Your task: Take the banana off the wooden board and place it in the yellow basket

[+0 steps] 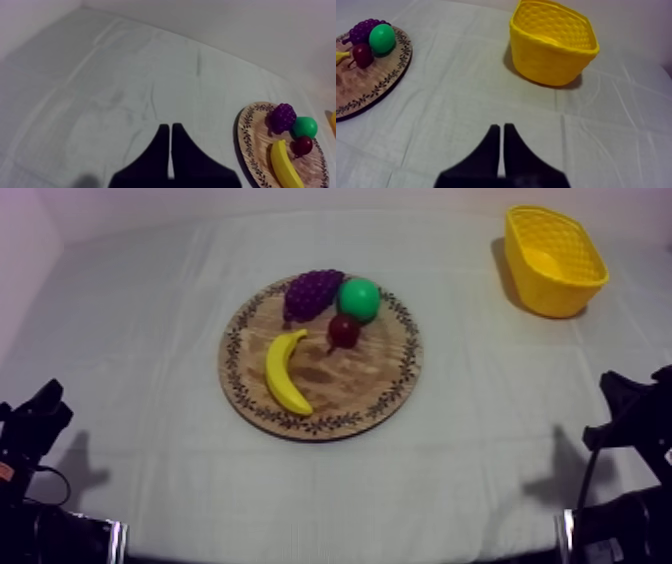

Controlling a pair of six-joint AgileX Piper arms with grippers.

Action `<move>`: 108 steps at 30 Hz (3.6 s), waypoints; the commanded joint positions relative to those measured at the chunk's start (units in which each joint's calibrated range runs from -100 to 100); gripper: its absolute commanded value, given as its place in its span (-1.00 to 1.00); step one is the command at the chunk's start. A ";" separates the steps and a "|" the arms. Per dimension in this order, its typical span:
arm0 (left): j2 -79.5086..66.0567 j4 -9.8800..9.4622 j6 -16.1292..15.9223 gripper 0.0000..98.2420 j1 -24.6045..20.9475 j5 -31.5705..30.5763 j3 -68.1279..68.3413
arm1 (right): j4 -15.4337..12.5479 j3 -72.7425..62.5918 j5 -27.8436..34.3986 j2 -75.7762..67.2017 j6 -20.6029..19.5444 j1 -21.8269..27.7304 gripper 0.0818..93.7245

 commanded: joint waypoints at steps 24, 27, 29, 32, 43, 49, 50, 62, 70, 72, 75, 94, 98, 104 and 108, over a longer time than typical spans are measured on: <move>-0.03 -0.01 0.01 -1.00 -0.03 0.02 0.03 | 0.00 0.04 0.28 -0.03 0.87 -0.20 -0.99; -0.03 -0.01 0.01 -1.00 -0.03 0.02 0.03 | 0.00 0.04 0.31 -0.03 0.69 -0.39 -0.94; -0.03 -0.01 -0.02 -1.00 -0.03 0.02 0.03 | 0.17 0.04 0.83 -0.03 0.59 -0.71 -0.91; -0.03 -0.01 -0.01 -1.00 -0.03 0.02 0.03 | 1.51 0.02 1.33 0.07 -2.23 -1.65 -0.88; -0.03 -0.01 0.01 -1.00 -0.03 0.02 0.03 | 9.71 -15.51 -0.81 18.77 -18.83 -10.16 -0.86; -0.03 -0.01 0.01 -1.00 -0.03 0.02 0.03 | 15.40 -30.00 -2.28 37.69 -29.37 -17.12 -0.85; -0.03 -0.01 0.01 -1.00 -0.03 0.02 0.03 | 16.04 -32.50 -2.22 40.50 -30.67 -18.18 -0.84; -0.03 -0.01 0.01 -1.00 -0.03 0.02 0.03 | 16.88 -60.82 3.61 67.18 -37.07 -28.80 -0.83; -0.03 -0.01 0.01 -1.00 -0.03 0.02 0.03 | 15.03 -73.90 4.75 81.50 -36.71 -32.31 -0.82; -0.03 -0.01 0.01 -1.00 -0.03 0.02 0.03 | 14.90 -76.16 4.67 84.85 -36.83 -33.01 -0.82; -0.03 -0.01 0.01 -1.00 -0.03 0.02 0.03 | 14.38 -79.29 4.68 89.94 -36.71 -33.89 -0.82; -0.03 -0.01 0.06 -1.00 -0.03 0.02 0.03 | 10.62 -79.51 1.22 104.02 -34.24 -38.60 -0.81; -0.03 -0.01 0.06 -1.00 -0.03 0.02 0.03 | 8.87 -78.87 0.43 104.46 -32.24 -38.88 -0.47; -0.03 -0.01 0.06 -1.00 -0.03 0.02 0.03 | 5.41 -78.39 -0.56 105.01 -27.87 -39.02 0.19; -0.03 -0.01 0.06 -1.00 -0.03 0.02 0.03 | 6.20 -78.75 0.37 105.64 -28.51 -39.39 0.42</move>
